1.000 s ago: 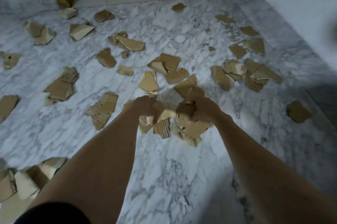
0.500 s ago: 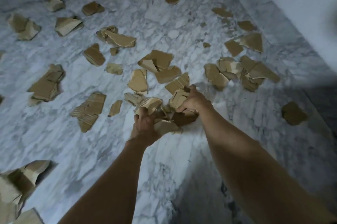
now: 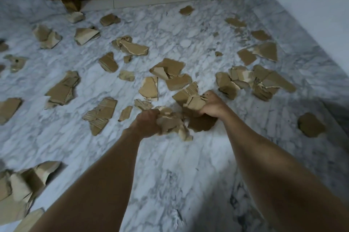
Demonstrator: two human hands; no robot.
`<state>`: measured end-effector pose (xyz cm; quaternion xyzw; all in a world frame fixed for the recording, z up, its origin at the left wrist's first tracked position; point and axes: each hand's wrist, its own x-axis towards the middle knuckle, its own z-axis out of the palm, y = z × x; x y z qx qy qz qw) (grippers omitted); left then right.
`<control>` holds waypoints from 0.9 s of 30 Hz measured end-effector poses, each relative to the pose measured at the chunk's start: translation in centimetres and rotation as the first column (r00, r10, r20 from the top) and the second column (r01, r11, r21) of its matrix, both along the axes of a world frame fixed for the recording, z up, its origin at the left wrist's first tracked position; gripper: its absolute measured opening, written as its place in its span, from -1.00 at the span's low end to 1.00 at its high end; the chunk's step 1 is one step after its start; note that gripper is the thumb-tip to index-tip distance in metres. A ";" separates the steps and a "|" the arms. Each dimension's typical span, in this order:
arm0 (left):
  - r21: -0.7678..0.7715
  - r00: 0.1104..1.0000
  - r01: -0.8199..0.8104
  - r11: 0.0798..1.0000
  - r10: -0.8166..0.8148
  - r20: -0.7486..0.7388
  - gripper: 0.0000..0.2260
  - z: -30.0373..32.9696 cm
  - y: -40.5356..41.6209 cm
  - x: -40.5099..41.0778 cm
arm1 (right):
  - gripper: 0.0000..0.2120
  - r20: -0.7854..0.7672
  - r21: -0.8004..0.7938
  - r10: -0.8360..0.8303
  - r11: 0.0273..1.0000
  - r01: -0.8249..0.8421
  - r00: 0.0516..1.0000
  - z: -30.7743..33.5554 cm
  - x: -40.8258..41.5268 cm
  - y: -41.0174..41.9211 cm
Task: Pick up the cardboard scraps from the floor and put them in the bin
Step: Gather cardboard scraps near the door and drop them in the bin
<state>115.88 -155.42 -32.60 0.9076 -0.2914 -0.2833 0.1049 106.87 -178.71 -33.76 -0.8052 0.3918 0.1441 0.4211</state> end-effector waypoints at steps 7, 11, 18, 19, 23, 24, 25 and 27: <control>0.095 0.987 -0.001 0.995 0.017 -0.162 -0.07 -0.2 -2.4 2.7 | 0.10 -0.039 -0.139 0.246 0.958 -0.249 0.968 2.0 3.4 -0.9; 0.098 0.995 -0.089 0.991 0.092 -0.031 -0.28 -3.5 -2.0 1.7 | 0.22 -0.182 -0.173 0.408 0.883 -0.437 0.895 0.8 6.7 0.4; 0.119 0.993 -0.062 0.991 0.048 0.111 -0.50 -4.4 -1.9 1.3 | -0.15 -0.354 -0.279 0.444 0.789 -0.546 0.823 -0.6 6.3 1.0; 0.140 0.991 -0.051 0.989 0.032 0.133 -0.52 -4.1 -1.9 1.1 | -0.18 -0.345 -0.307 0.453 0.773 -0.555 0.822 -0.6 5.9 0.9; 0.148 0.980 -0.013 0.989 -0.016 0.198 -0.57 -3.3 -2.7 1.0 | -0.18 -0.210 -0.367 0.393 0.817 -0.445 0.895 -0.1 4.0 0.7; 0.133 0.984 -0.010 0.991 -0.014 0.179 -0.56 -3.1 -3.3 0.9 | -0.24 -0.161 -0.356 0.343 0.854 -0.379 0.925 0.2 3.4 0.6; 0.110 0.989 -0.009 0.994 -0.007 0.147 -0.56 -2.6 -4.0 0.7 | -0.30 -0.119 -0.323 0.290 0.893 -0.313 0.950 0.4 2.7 0.2; 0.037 0.995 -0.018 0.999 0.015 0.097 -0.58 -1.3 -6.0 0.0 | -0.31 -0.067 -0.217 0.156 0.962 -0.167 0.985 1.5 0.6 -1.1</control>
